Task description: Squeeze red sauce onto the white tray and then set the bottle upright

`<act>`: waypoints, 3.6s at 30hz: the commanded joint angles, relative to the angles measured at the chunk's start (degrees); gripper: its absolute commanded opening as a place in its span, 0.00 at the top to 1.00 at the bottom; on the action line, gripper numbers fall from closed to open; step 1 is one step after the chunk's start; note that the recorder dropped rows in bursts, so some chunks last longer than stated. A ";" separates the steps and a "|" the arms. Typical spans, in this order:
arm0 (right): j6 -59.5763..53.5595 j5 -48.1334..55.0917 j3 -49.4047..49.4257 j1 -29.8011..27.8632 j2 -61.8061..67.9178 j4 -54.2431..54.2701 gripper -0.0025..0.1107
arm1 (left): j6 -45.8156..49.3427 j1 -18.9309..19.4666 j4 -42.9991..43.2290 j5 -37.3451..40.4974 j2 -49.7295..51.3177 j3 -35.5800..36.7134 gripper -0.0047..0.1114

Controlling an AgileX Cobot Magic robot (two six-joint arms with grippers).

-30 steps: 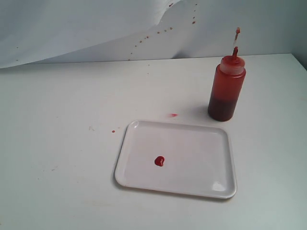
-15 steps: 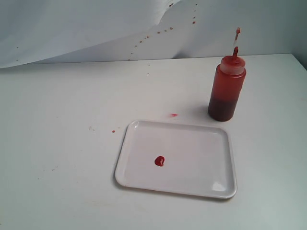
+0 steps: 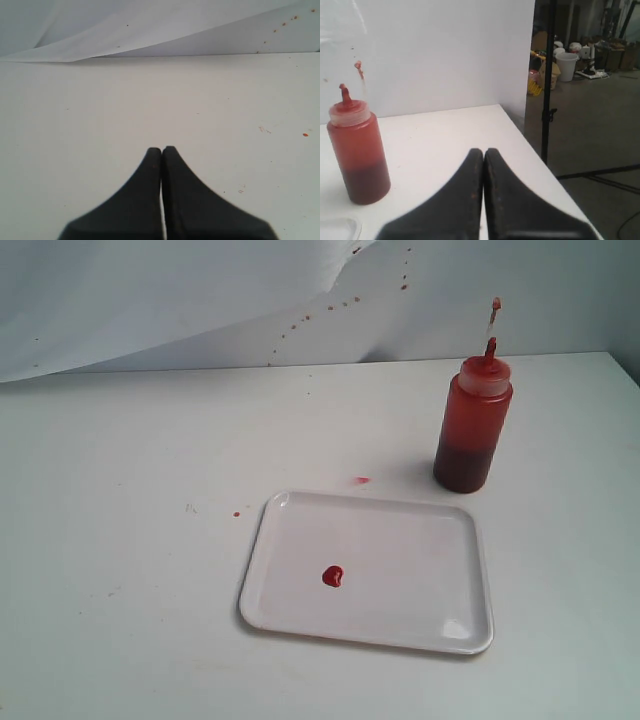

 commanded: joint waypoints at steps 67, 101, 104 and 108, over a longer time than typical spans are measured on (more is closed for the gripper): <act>18.97 11.75 10.08 17.37 -13.37 -11.80 0.98 | 0.12 0.14 0.22 -0.50 -0.28 0.25 0.96; -0.27 9.60 10.08 17.34 -13.37 -2.79 0.98 | 0.12 0.14 0.22 -0.50 -0.28 0.25 0.96; -0.27 9.60 10.08 17.34 -13.37 -2.79 0.98 | 0.12 0.14 0.22 -0.50 -0.28 0.25 0.96; -0.27 9.60 10.08 17.34 -13.37 -2.79 0.98 | 0.12 0.14 0.22 -0.50 -0.28 0.25 0.96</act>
